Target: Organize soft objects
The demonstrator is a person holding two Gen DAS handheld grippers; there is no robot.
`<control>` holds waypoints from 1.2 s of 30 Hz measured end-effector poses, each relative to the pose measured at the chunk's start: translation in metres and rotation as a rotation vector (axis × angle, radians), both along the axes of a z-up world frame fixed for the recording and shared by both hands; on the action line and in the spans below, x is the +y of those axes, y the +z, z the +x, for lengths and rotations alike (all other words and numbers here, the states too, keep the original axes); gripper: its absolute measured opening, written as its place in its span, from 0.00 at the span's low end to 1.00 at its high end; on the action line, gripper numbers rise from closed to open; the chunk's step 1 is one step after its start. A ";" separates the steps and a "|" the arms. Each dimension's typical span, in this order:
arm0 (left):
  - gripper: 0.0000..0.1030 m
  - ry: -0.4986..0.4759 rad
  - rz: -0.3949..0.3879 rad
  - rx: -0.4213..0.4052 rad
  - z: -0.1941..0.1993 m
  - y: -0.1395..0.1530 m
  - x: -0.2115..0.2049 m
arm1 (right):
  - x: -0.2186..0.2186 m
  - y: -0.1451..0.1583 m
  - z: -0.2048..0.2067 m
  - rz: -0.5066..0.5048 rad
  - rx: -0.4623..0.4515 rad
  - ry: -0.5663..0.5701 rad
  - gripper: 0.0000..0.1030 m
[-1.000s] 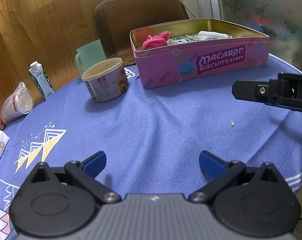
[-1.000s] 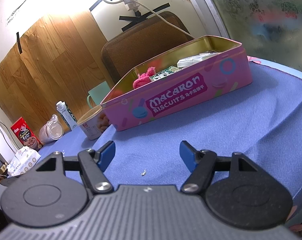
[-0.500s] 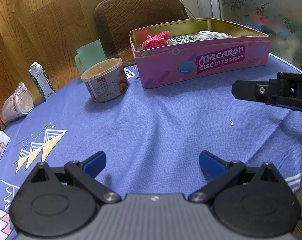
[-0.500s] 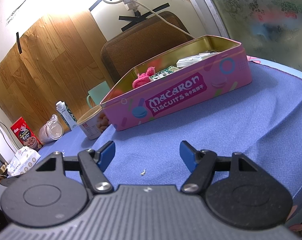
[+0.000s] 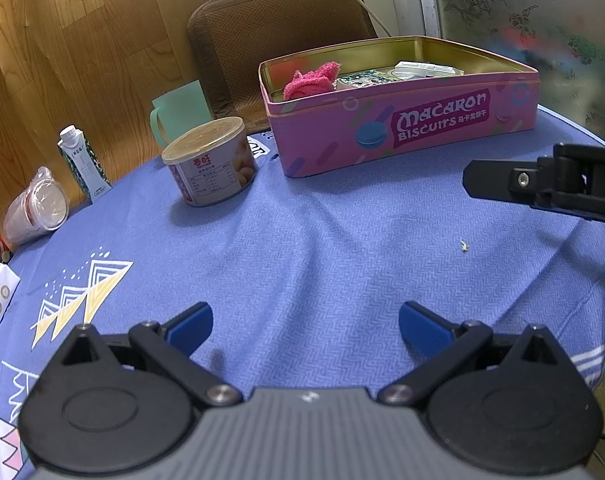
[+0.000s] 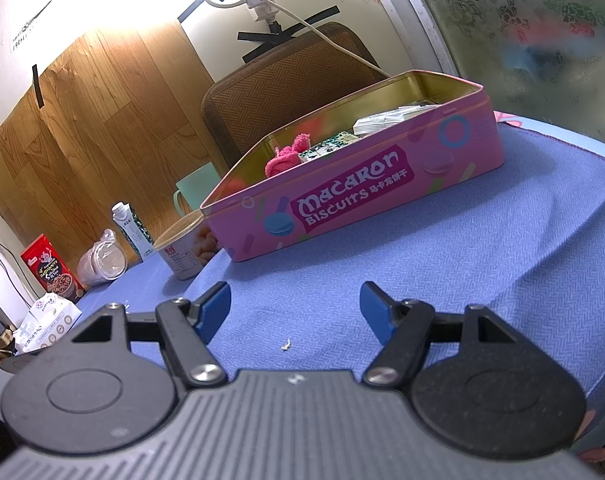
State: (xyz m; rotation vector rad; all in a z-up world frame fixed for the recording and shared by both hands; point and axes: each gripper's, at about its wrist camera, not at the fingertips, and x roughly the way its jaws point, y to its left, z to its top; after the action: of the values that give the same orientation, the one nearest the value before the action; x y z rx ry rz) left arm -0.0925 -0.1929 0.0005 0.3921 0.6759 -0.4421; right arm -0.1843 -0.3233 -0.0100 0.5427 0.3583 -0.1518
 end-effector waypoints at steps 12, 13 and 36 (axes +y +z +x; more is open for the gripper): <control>1.00 0.001 0.002 -0.001 0.000 0.000 -0.002 | 0.001 0.000 0.001 0.000 0.003 0.000 0.71; 1.00 0.001 0.002 -0.002 0.000 0.000 -0.002 | 0.001 -0.001 0.001 -0.001 0.003 0.000 0.71; 1.00 -0.026 -0.004 -0.005 -0.001 -0.002 -0.002 | 0.002 -0.003 0.002 0.002 0.010 -0.010 0.71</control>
State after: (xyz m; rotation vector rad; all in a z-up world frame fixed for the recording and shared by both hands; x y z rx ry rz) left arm -0.0938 -0.1952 -0.0012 0.3979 0.6656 -0.4668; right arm -0.1822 -0.3214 -0.0125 0.5456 0.3653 -0.1636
